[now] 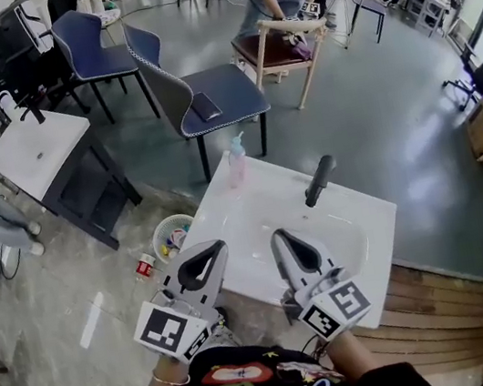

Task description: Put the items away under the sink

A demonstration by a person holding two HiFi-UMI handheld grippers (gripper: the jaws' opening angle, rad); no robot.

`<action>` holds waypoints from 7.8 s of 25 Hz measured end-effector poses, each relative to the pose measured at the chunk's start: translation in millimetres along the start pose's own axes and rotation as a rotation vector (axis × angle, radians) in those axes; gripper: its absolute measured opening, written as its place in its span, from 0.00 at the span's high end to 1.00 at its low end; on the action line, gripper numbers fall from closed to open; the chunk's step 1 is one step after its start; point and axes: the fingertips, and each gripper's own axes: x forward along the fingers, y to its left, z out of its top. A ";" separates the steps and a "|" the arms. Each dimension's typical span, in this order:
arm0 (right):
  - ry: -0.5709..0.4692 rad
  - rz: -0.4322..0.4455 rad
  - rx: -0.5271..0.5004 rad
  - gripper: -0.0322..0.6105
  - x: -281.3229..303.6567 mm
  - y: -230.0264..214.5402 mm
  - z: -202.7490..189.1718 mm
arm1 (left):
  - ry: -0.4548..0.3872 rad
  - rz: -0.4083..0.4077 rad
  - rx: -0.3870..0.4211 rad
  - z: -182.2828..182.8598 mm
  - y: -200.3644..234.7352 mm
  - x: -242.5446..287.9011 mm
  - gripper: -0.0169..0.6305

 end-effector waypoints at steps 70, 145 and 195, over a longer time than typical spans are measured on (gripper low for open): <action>-0.038 -0.218 0.003 0.79 107.1 19.2 -19.5 | -0.016 -0.201 -0.149 -27.1 131.1 19.0 0.96; 0.173 -0.220 0.039 0.60 172.0 -104.2 -111.9 | 0.132 0.003 -0.071 -48.0 134.2 36.4 0.96; 0.288 -0.275 -0.007 0.53 220.3 -143.8 -152.3 | 0.196 0.131 -0.070 -61.7 160.7 12.9 0.96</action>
